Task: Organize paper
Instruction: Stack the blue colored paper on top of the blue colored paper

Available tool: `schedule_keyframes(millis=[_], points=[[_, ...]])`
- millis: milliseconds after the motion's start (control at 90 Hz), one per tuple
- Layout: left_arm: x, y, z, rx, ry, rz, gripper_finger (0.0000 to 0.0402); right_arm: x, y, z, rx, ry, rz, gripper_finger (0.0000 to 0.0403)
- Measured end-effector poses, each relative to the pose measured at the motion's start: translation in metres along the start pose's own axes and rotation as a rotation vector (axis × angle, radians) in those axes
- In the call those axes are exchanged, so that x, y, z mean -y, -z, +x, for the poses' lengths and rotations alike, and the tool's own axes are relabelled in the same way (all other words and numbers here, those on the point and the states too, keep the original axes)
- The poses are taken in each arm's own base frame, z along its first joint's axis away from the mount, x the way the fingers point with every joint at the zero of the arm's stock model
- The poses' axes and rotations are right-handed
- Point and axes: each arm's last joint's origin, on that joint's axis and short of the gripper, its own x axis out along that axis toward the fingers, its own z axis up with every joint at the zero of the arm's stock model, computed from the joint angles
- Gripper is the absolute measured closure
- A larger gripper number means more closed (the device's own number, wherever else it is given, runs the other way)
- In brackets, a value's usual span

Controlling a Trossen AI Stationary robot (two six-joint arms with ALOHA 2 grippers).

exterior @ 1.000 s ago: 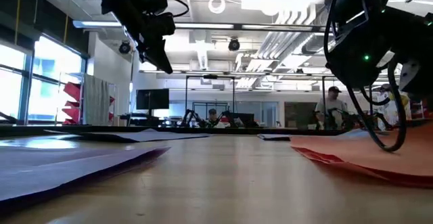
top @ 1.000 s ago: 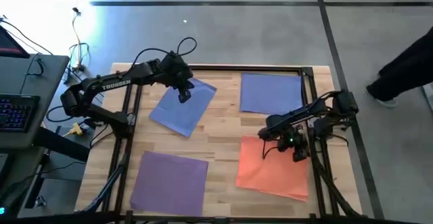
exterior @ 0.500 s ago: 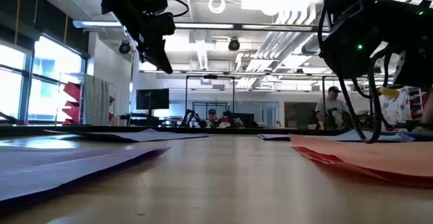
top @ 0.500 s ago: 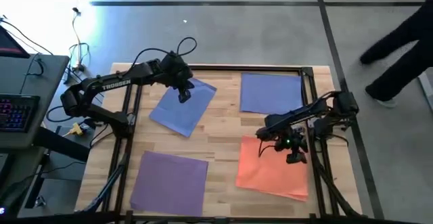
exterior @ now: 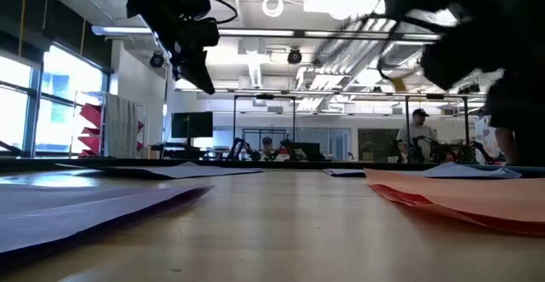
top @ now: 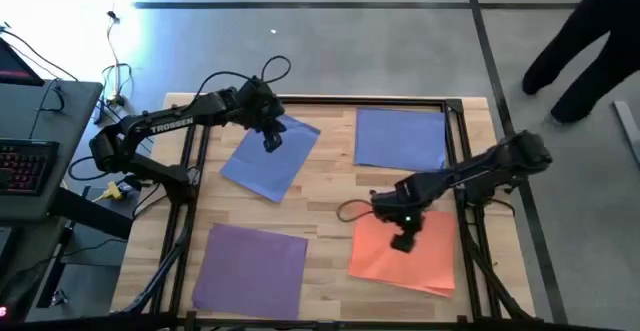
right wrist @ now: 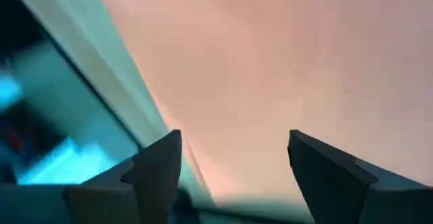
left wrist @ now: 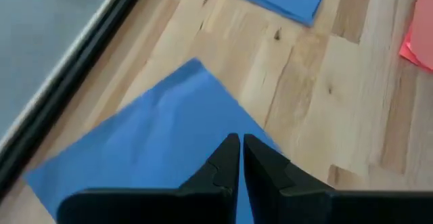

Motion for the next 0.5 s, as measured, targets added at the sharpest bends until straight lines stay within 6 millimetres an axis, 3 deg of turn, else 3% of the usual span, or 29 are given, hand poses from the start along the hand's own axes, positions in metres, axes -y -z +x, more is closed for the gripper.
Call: schedule_keyframes(millis=[244, 500], points=[[0.001, 0.009, 0.000, -0.090, 0.005, -0.067, 0.0402, 0.010, -0.050, -0.066, 0.495, 0.139, 0.142, 0.0153], [0.006, 0.018, -0.009, -0.167, 0.008, -0.178, 0.0402, 0.063, -0.110, -0.149, 1.009, 0.026, 0.215, 0.0153]])
